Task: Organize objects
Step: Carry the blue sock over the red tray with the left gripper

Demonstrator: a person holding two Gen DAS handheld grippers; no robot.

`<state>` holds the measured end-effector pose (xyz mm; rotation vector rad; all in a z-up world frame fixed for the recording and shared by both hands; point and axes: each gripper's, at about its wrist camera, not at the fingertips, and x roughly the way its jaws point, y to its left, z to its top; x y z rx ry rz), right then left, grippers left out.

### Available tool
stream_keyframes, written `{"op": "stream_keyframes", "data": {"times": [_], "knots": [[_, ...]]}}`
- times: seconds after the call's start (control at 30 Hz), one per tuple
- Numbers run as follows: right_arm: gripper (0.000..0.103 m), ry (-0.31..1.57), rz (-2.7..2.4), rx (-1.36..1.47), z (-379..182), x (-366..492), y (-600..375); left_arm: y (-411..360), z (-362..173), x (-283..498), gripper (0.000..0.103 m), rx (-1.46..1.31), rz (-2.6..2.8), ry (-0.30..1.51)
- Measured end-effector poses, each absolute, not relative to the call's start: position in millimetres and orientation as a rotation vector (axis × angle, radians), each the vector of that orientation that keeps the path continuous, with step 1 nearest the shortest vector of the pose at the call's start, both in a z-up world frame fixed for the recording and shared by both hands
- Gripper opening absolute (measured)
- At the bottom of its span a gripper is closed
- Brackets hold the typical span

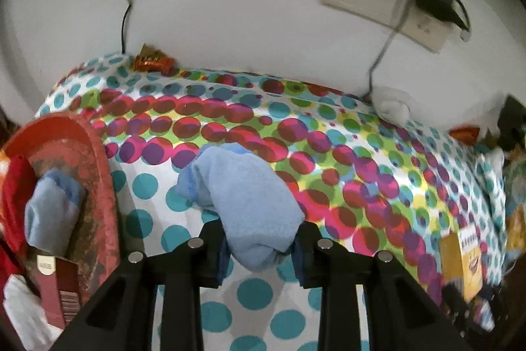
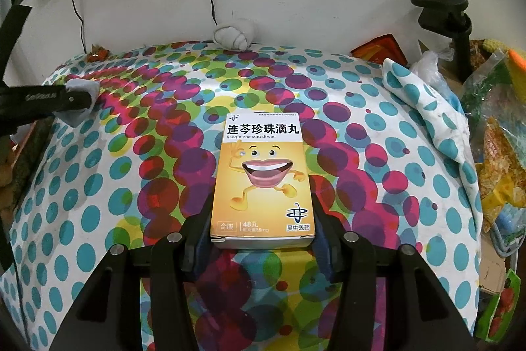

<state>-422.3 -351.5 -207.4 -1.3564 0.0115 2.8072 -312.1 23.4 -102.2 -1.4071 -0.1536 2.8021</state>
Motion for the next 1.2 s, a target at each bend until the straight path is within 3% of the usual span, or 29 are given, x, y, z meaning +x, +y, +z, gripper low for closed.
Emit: {"op": "stream_keyframes", "data": {"times": [0.43,1.2], "knots": [[0.048,0.013,2.807,-1.357,-204.8,-417.2,-341.0,33.5,-86.0,-271.3,0.03,-1.342,2.763,0.053],[0.048,0.003,2.8,-1.356,-204.7,-418.6,-343.1,7.8,-49.5,-217.4,0.03,-1.278,2.786,0.181]]}}
